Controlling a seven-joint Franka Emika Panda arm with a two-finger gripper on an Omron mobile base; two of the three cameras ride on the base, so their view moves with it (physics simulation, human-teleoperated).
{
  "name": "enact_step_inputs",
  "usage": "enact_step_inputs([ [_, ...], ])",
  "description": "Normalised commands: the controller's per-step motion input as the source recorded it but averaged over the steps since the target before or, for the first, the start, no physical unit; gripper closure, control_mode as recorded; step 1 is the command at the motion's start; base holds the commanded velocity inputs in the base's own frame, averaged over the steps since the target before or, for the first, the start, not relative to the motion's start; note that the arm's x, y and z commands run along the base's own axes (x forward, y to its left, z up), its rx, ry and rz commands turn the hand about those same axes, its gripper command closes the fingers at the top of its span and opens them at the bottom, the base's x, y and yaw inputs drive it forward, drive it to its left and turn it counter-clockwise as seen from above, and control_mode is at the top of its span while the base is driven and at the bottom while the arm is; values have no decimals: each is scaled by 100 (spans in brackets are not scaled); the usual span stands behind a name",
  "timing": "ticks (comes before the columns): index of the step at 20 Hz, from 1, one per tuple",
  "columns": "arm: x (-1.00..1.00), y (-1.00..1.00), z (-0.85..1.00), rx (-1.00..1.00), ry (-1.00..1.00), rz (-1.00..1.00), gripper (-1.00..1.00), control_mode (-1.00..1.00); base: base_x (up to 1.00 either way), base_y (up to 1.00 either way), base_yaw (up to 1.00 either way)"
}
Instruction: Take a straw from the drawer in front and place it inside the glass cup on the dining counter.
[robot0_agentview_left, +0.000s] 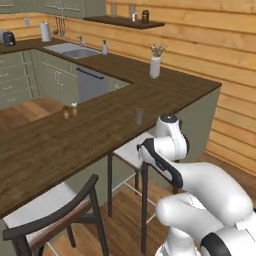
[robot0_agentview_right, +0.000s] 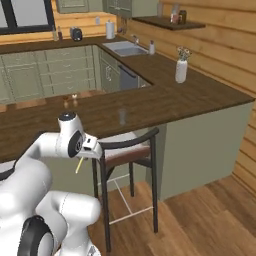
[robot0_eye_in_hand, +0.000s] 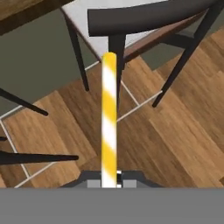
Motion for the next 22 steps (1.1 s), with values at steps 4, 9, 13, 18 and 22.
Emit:
enact_step_inputs([
  [4,0,0,0,0,0,0,100,100,63,-13,28],
  [9,0,0,0,0,0,0,100,100,42,-19,36],
  [13,0,0,0,0,0,0,100,100,46,-25,37],
  [18,0,0,0,0,0,0,100,100,58,-33,33],
  [22,0,0,0,0,0,0,100,100,50,-30,29],
])
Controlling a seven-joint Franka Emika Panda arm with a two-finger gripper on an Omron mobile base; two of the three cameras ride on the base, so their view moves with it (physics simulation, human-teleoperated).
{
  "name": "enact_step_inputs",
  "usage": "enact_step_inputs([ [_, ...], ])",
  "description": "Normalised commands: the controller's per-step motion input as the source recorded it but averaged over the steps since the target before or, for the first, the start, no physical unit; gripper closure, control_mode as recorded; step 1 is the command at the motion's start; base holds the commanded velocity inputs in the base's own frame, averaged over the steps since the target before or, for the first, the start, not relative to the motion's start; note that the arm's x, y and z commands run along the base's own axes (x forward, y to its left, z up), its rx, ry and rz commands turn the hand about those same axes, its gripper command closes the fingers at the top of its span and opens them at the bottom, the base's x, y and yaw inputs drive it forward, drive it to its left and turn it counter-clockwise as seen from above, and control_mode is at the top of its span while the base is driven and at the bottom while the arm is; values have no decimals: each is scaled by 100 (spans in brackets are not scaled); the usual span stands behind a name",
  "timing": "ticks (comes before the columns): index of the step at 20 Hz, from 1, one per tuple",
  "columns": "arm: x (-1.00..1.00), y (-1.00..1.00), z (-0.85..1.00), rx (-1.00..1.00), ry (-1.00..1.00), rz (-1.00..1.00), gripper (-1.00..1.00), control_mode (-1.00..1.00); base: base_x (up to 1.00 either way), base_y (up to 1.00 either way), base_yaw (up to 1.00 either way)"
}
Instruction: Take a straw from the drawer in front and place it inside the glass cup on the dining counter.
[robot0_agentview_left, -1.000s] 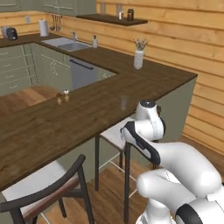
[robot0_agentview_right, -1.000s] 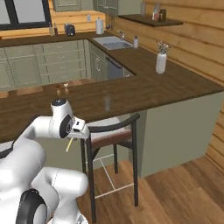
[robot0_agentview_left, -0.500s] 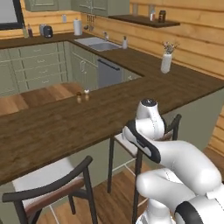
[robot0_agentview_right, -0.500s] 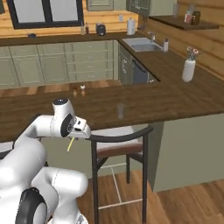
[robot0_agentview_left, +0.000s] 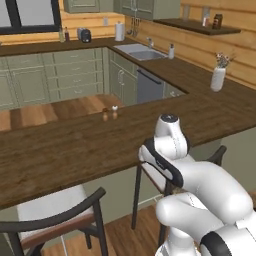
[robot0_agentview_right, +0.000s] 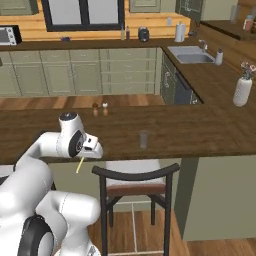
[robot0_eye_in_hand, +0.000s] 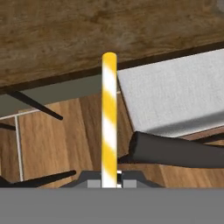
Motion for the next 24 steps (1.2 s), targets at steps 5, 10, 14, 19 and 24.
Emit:
enact_step_inputs([
  [5,0,0,0,0,0,0,100,100,39,-35,23],
  [10,13,-43,16,4,-36,1,100,-100,5,-8,2],
  [14,14,-71,65,6,-54,0,100,-100,0,0,0],
  [19,0,-88,61,1,-50,0,100,-100,0,0,0],
  [24,10,-99,57,17,-55,10,100,-100,0,0,0],
])
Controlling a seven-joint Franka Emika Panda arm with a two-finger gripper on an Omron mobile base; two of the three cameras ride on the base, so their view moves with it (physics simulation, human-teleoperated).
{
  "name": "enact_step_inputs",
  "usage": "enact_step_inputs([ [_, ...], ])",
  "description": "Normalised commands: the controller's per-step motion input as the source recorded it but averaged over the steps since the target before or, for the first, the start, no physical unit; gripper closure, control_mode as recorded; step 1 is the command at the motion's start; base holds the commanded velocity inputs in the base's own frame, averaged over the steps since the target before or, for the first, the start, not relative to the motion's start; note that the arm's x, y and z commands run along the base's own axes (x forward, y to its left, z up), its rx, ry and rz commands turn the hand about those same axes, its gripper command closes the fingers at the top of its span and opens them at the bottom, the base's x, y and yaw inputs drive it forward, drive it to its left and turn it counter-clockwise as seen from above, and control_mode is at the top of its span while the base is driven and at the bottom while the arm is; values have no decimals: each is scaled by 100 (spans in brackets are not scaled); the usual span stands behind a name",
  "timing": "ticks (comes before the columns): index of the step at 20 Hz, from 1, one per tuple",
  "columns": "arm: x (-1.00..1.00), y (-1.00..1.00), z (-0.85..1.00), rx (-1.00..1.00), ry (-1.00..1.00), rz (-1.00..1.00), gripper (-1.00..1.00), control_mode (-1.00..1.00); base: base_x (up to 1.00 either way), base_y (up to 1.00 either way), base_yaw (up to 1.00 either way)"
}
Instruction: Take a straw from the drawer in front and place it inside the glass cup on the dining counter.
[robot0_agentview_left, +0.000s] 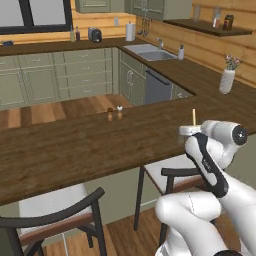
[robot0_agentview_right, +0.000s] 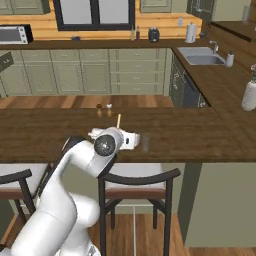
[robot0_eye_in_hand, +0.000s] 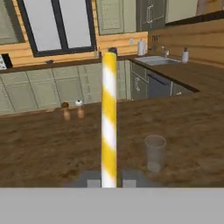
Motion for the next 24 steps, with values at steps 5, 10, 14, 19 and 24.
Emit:
enact_step_inputs([
  [5,13,-100,55,33,-19,35,100,-100,0,0,0],
  [10,22,-100,61,35,-12,36,100,-100,0,0,0],
  [14,51,-91,53,31,-10,33,100,-100,0,0,0],
  [19,50,-32,6,7,-9,29,100,-100,0,0,0],
  [24,34,37,-51,-28,-33,15,100,-100,0,0,0],
])
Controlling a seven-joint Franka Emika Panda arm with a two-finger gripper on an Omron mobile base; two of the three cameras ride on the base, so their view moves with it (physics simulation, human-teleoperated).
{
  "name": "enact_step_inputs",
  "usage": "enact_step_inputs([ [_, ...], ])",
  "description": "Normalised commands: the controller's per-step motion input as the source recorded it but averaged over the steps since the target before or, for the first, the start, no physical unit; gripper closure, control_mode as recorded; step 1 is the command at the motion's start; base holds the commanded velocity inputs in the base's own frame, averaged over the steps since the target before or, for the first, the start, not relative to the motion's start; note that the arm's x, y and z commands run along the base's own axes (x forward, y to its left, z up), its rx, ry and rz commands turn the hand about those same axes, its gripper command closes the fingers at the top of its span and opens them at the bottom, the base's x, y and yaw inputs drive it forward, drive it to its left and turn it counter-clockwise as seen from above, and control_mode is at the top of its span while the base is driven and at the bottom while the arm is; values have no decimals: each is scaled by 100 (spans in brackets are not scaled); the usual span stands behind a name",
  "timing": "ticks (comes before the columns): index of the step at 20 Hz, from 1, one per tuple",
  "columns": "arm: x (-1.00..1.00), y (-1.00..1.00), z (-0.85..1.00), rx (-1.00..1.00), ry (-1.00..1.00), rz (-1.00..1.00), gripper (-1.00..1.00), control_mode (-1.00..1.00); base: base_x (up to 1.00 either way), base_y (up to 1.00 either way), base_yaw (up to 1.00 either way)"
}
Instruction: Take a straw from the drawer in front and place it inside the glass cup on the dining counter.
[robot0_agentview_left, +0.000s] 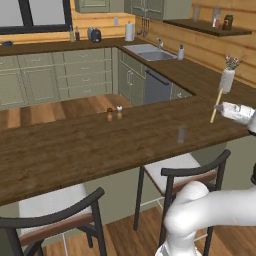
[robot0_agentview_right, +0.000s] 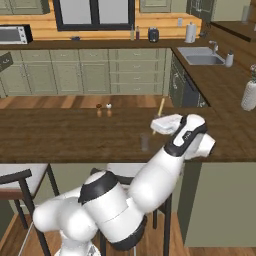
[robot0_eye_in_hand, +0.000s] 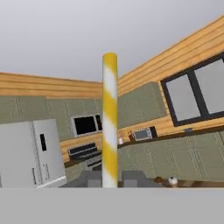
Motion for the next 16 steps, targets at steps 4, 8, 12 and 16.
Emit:
enact_step_inputs([
  [4,34,45,-18,-27,-40,5,100,-100,0,0,0],
  [8,36,13,1,-9,-26,0,100,-100,0,0,0],
  [12,41,0,2,0,7,0,100,-100,0,0,0],
  [16,16,0,0,0,20,0,100,-100,0,0,0],
])
